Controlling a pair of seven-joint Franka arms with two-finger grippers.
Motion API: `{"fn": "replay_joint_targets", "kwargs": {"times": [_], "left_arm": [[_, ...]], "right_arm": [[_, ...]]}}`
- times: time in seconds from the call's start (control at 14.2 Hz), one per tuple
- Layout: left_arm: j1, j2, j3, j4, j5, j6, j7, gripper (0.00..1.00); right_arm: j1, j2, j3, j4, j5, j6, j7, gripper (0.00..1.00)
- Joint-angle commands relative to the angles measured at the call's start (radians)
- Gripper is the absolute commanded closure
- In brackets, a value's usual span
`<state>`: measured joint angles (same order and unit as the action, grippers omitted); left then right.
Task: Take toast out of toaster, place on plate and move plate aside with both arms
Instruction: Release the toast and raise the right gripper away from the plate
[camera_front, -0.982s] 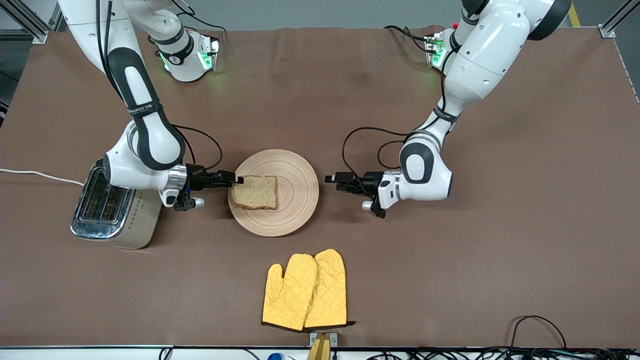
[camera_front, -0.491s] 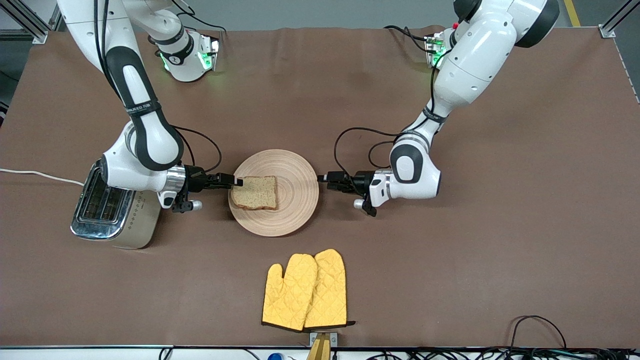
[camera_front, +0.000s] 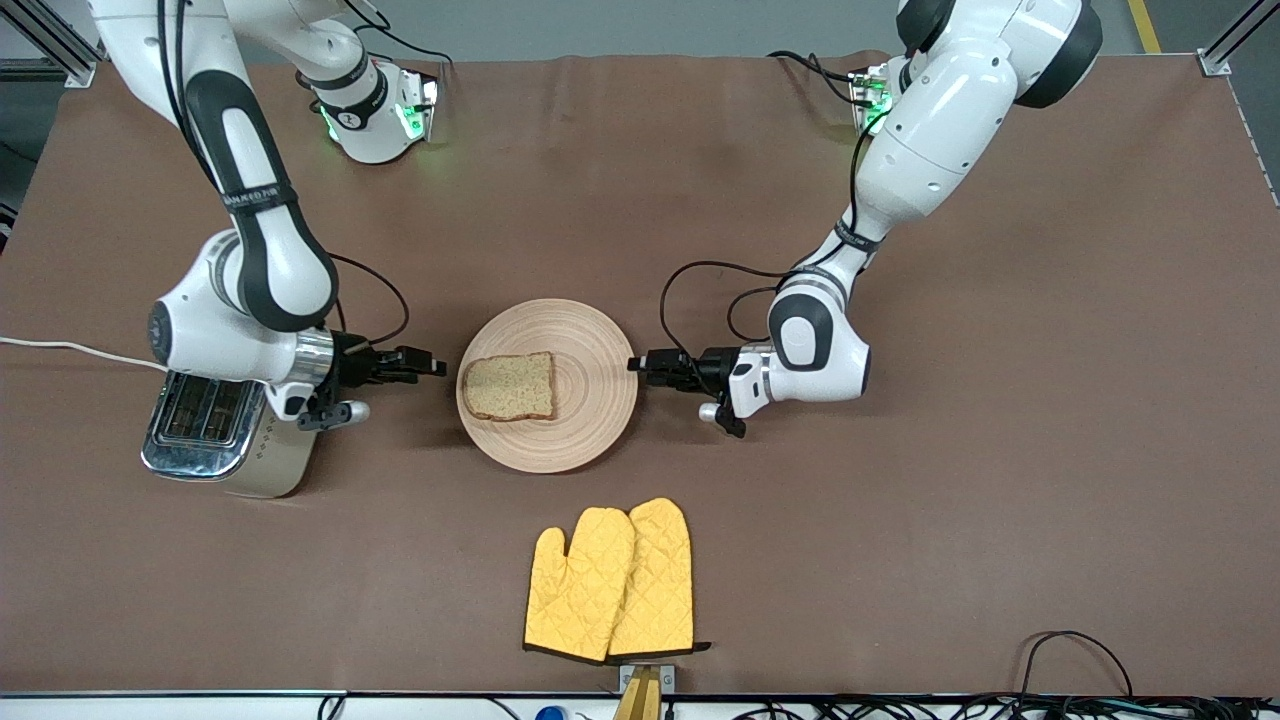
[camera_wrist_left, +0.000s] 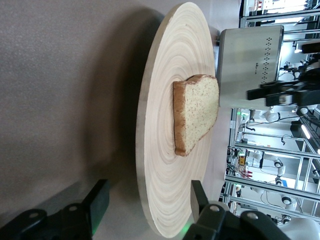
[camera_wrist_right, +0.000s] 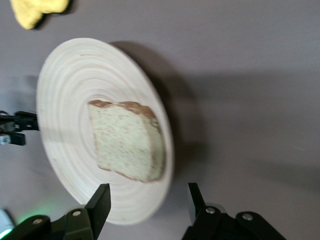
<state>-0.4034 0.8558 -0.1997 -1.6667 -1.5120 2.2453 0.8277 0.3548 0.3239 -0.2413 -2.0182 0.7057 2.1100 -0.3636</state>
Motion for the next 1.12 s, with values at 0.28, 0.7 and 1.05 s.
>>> {"fn": "replay_joint_targets", "kwargs": {"times": [0.28, 0.7, 1.05], "left_arm": [[-0.038, 0.048, 0.002, 0.067, -0.031, 0.033, 0.024, 0.43], [-0.063, 0.063, 0.003, 0.087, -0.051, 0.054, 0.024, 0.77], [-0.057, 0.054, 0.003, 0.091, -0.045, 0.056, 0.024, 1.0]], "right_arm": [[0.004, -0.218, 0.004, 0.012, -0.429, -0.03, 0.23, 0.07], [-0.045, -0.357, -0.004, 0.047, -0.65, -0.06, 0.23, 0.0], [-0.123, -0.445, -0.004, 0.166, -0.709, -0.312, 0.224, 0.0]]}}
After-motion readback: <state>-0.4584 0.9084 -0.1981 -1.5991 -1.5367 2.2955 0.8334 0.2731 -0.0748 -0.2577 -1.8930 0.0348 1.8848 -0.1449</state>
